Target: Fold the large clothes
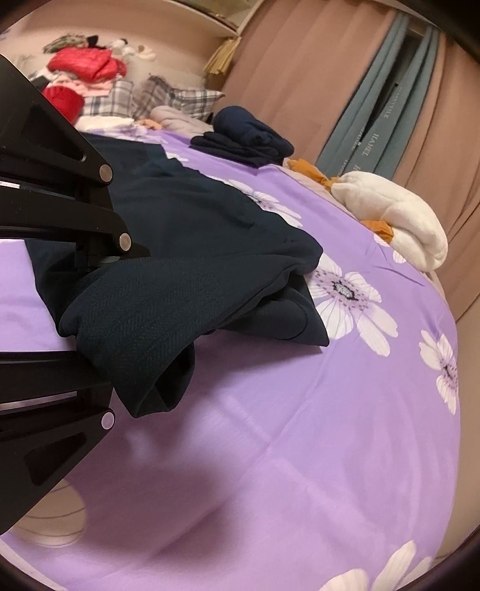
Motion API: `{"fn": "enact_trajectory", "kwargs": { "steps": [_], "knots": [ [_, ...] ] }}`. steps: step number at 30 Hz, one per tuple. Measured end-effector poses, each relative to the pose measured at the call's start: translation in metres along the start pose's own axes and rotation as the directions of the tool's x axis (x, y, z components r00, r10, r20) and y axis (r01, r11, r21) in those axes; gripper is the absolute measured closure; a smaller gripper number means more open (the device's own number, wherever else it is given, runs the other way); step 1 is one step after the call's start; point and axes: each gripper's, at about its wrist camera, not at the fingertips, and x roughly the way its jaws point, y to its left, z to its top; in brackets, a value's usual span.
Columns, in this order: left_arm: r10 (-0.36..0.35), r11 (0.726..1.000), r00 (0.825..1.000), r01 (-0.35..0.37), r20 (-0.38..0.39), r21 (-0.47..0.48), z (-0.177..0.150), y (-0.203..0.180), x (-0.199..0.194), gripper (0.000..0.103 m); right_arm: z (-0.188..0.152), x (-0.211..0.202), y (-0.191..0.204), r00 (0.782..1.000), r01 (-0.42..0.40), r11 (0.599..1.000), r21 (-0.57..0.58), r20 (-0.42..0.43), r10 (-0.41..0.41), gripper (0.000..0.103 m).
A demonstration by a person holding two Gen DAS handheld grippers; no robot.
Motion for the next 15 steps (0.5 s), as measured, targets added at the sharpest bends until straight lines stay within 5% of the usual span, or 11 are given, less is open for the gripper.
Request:
{"fn": "enact_trajectory", "kwargs": {
  "steps": [5,10,13,15],
  "knots": [
    [0.057,0.998,0.998,-0.056,-0.008,0.029,-0.006,-0.001,0.005,0.086,-0.003,0.003,-0.006,1.000,0.004,1.000,0.016,-0.022,-0.003,0.085],
    [0.147,0.988,0.989,-0.147,0.006,0.049,-0.005,0.001,0.004,0.064,-0.001,0.003,-0.010,0.999,0.010,1.000,0.029,-0.042,-0.009,0.073],
    [0.232,0.964,0.971,-0.238,0.065,0.116,-0.006,-0.004,-0.008,0.042,0.000,-0.004,-0.008,0.998,0.061,0.998,-0.012,-0.028,-0.061,0.063],
    [0.268,0.945,0.957,-0.284,0.112,0.163,-0.006,-0.010,-0.018,0.039,0.000,-0.010,-0.005,0.995,0.104,0.993,-0.049,0.000,-0.104,0.056]
  ]
}}
